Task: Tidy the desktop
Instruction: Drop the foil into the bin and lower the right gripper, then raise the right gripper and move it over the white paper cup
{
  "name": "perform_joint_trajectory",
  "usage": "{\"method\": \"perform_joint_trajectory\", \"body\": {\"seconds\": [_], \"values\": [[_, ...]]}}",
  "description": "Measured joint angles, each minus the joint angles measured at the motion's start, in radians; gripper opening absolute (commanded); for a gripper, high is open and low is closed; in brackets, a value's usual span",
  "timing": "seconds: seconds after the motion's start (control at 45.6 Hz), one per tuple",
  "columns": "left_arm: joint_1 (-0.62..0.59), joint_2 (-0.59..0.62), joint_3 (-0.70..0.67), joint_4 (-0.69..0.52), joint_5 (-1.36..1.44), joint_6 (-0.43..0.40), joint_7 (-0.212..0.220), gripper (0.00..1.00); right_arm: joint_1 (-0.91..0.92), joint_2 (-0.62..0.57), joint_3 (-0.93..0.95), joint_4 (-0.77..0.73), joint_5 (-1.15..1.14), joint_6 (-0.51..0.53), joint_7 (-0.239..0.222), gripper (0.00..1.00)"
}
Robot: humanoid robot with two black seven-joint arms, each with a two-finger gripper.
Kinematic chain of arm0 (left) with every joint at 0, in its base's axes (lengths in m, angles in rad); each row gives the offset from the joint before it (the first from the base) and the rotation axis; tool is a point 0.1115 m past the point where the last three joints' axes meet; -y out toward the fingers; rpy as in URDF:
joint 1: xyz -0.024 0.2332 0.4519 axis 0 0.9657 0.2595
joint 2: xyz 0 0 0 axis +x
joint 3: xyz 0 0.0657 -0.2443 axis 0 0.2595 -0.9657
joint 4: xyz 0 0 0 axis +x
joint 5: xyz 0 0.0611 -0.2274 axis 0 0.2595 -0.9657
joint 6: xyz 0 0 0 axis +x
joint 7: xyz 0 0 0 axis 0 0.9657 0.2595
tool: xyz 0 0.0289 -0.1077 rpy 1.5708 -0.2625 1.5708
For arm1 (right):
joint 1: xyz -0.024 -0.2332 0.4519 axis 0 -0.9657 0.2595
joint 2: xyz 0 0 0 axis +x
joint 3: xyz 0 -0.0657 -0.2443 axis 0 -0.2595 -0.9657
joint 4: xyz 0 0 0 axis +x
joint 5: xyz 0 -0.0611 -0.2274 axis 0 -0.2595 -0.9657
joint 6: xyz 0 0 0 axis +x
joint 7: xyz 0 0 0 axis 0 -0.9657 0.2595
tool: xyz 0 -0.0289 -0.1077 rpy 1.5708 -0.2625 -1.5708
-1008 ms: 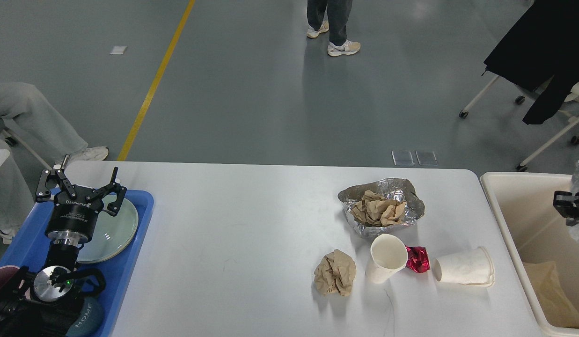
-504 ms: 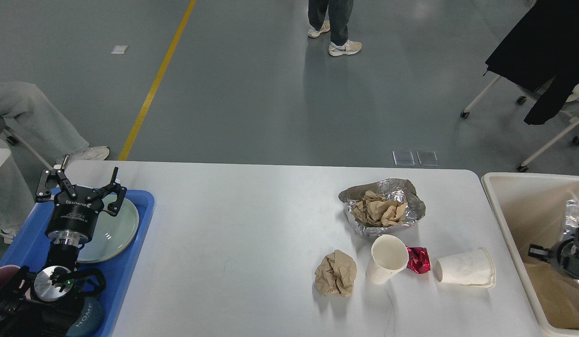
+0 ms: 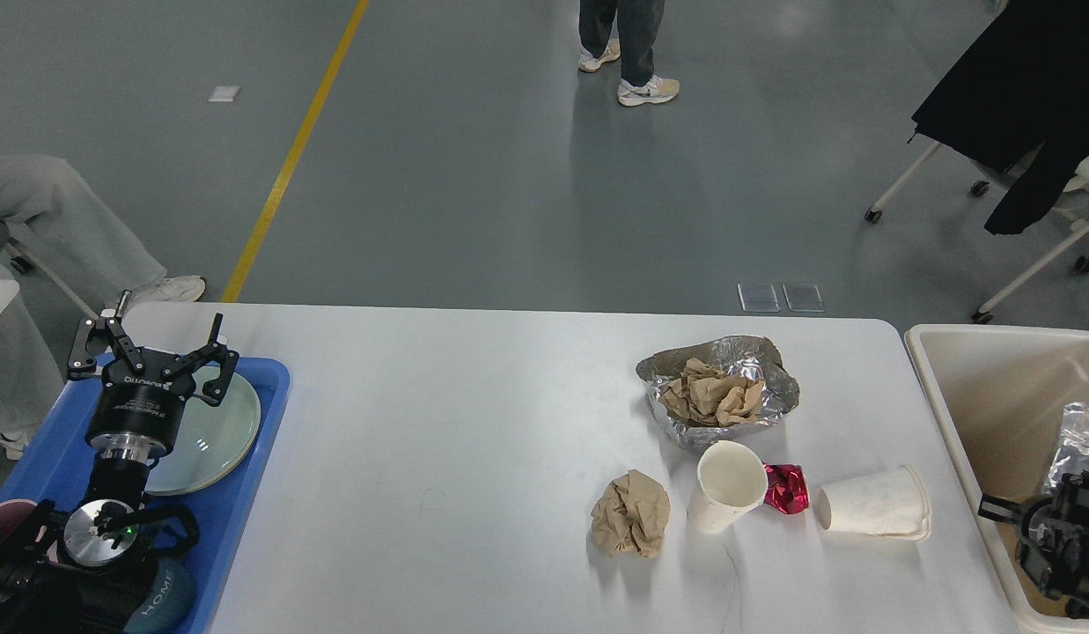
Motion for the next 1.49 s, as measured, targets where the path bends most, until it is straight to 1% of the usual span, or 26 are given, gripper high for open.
{"method": "perform_joint_trajectory", "body": {"seconds": [0.022,0.044,0.241,0.504,0.57,0.614,0.658,0.767,0.855,0.899,1.008,1.074,1.162,1.227,1.359,1.49], "values": [[0.000,0.000,0.000,0.000,0.000,0.000,0.000,0.96,0.000,0.000,0.000,0.000,0.000,-0.001,0.000,0.88],[0.000,0.000,0.000,0.000,0.000,0.000,0.000,0.96,0.000,0.000,0.000,0.000,0.000,-0.004,0.000,1.00],[0.001,0.000,0.000,0.000,0.000,0.000,0.000,0.96,0.013,0.000,0.003,0.002,0.001,-0.060,0.001,1.00],[0.001,0.000,0.000,0.000,0.000,0.000,0.000,0.96,0.031,-0.008,0.004,0.013,0.001,-0.057,0.002,1.00],[0.000,0.000,0.000,0.000,0.000,0.000,0.000,0.96,0.058,-0.015,0.011,0.022,0.001,-0.025,0.003,1.00],[0.000,0.000,0.000,0.000,0.000,0.000,0.000,0.96,0.087,-0.030,0.016,0.034,0.003,0.018,0.003,1.00],[0.000,0.000,0.000,0.000,0.000,0.000,0.000,0.96,0.135,-0.058,0.019,0.057,0.003,0.087,0.003,1.00],[-0.001,-0.001,0.000,0.000,0.000,0.000,0.000,0.96,0.266,-0.112,0.005,0.122,-0.010,0.212,-0.005,1.00],[-0.001,-0.001,0.000,0.000,0.000,0.000,0.000,0.96,0.385,-0.152,-0.042,0.221,-0.040,0.294,-0.020,1.00],[-0.001,-0.001,0.000,0.000,0.000,0.000,0.000,0.96,0.461,-0.164,-0.087,0.294,-0.064,0.329,-0.035,1.00],[-0.001,-0.001,0.000,0.000,0.000,0.000,0.000,0.96,0.688,-0.172,-0.227,0.520,-0.095,0.401,-0.070,1.00],[-0.001,-0.001,0.000,0.000,0.001,0.000,0.000,0.96,0.818,-0.166,-0.290,0.648,-0.096,0.427,-0.077,1.00],[-0.001,-0.001,0.000,0.000,0.001,0.000,0.000,0.96,1.000,-0.138,-0.357,0.820,-0.096,0.459,-0.080,1.00],[-0.001,-0.001,0.000,0.000,0.000,0.000,0.000,0.96,1.122,-0.097,-0.402,0.917,-0.095,0.487,-0.081,1.00],[-0.001,-0.001,0.000,0.000,0.001,0.000,0.000,0.96,1.334,0.009,-0.453,1.076,-0.071,0.569,-0.080,1.00],[0.000,0.000,0.000,0.000,0.000,0.001,0.000,0.96,1.499,0.028,-0.456,1.215,0.022,0.585,-0.072,1.00]]}}
